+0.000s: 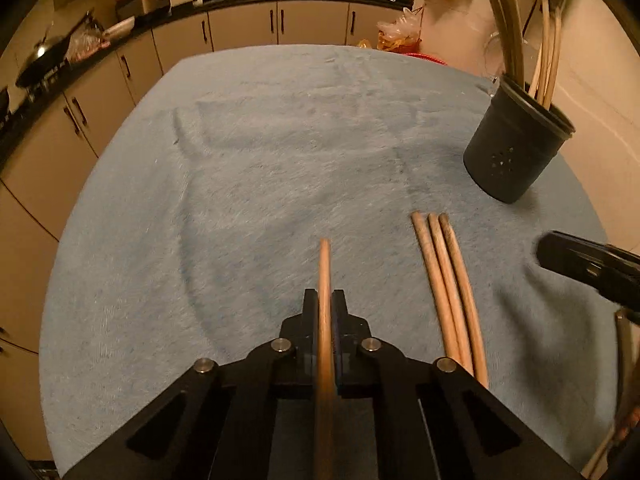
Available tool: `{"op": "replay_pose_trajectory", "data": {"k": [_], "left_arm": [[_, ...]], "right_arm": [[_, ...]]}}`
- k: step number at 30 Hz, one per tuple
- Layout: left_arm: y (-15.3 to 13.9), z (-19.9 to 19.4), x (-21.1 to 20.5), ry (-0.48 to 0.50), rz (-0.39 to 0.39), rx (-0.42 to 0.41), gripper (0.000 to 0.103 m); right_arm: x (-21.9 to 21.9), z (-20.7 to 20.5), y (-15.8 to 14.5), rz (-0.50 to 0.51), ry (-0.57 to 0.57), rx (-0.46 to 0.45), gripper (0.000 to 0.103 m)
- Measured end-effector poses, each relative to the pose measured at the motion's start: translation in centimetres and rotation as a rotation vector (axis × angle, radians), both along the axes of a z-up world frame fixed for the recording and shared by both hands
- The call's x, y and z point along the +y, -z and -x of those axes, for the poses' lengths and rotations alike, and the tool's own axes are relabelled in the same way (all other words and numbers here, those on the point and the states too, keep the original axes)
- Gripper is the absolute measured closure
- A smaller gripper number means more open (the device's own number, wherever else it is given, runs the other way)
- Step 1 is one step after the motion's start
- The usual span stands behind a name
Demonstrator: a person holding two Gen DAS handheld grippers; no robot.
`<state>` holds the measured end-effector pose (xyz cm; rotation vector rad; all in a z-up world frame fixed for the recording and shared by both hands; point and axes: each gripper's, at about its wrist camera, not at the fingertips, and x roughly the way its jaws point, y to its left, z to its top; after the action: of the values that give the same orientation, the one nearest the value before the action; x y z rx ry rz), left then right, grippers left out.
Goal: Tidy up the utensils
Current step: 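Grasp a chopstick from the row with the left tool while the right tool grasps another, then lift both held chopsticks and carry them over the black holder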
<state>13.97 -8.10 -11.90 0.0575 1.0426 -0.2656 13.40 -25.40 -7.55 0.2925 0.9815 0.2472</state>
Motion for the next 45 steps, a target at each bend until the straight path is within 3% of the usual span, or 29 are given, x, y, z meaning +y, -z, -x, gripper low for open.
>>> {"op": "replay_pose_trajectory", "data": {"k": [5,11,21,23,30,40,45], "left_arm": [[0.1,0.4,1.2,0.001,0.064,0.014,0.097],[0.0,1.3,1.4,0.0,0.051,0.003,0.095],[-0.5,-0.5,2.0,-0.004,0.097,0.066,0.095],[-0.4,-1.6,2.2,0.0,0.103,0.089,0.095],[-0.1,-3.4,2.1,0.001,0.128,0.129,0.095],[0.0,-4.4,-0.7,0.0,0.017,0.085,0.098],[-1.3,-3.4,0.5,-0.039,0.119,0.043,0.098]], "right_arm": [[2.2,-2.5,1.4,0.021,-0.008,0.055,0.073],[4.5,-4.4,3.3,0.102,-0.024,0.124,0.077],[7.3,-6.3,3.9,0.279,-0.048,0.1,0.08],[6.9,-6.3,3.8,0.292,-0.044,0.1,0.089],[4.8,-5.0,3.0,0.19,-0.03,0.077,0.093],[2.6,-2.0,-0.1,0.115,-0.015,-0.005,0.093],[1.2,-0.3,-2.7,0.071,-0.005,-0.077,0.094]]}}
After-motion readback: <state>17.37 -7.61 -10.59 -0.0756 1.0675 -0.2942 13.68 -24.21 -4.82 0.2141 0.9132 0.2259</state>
